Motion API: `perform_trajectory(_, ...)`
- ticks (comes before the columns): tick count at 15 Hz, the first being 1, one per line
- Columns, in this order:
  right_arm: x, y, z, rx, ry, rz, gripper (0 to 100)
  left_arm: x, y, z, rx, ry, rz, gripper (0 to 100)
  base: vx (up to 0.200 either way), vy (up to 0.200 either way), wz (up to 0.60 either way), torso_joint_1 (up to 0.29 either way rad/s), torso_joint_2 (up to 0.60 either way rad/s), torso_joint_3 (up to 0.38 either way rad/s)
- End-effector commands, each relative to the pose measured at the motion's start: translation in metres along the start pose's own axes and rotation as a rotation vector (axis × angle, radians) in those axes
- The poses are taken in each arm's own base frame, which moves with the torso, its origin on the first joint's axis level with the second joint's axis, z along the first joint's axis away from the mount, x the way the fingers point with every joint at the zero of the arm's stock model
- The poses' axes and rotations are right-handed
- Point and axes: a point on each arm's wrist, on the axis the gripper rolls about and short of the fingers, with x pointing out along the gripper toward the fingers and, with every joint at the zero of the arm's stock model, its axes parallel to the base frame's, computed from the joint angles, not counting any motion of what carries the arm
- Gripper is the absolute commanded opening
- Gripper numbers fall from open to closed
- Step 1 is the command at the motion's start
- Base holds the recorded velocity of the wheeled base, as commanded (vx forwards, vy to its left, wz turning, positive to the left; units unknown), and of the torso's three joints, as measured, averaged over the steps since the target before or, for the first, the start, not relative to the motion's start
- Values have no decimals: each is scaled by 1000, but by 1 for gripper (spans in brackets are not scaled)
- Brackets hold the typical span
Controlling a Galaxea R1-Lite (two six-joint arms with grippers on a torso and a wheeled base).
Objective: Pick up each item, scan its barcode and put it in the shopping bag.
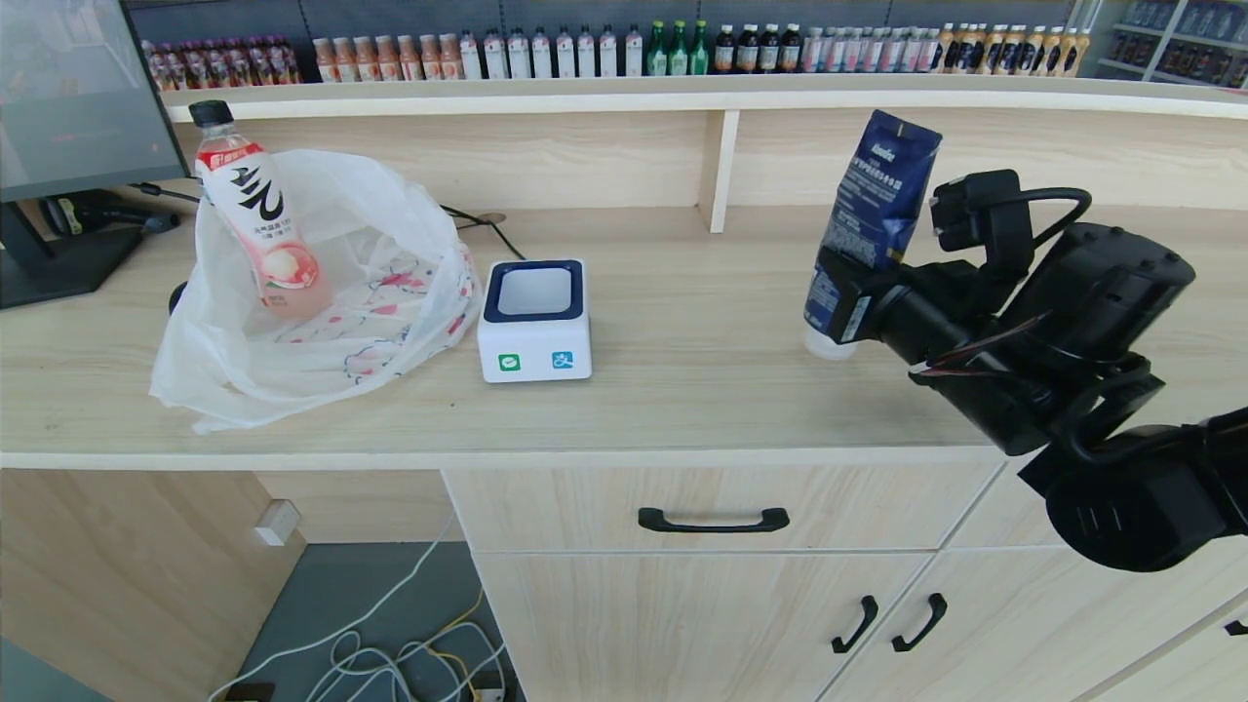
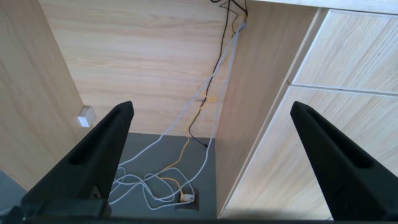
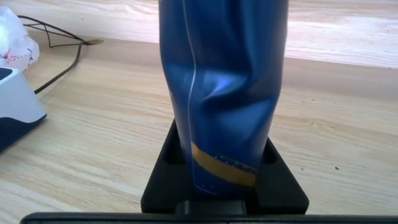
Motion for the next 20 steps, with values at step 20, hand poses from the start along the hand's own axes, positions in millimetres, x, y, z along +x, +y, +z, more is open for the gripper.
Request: perform_trajectory(20,-181,-11,40,129,-34,180,0,0,0,0,0,0,1,100,0,0,0,0,0,0)
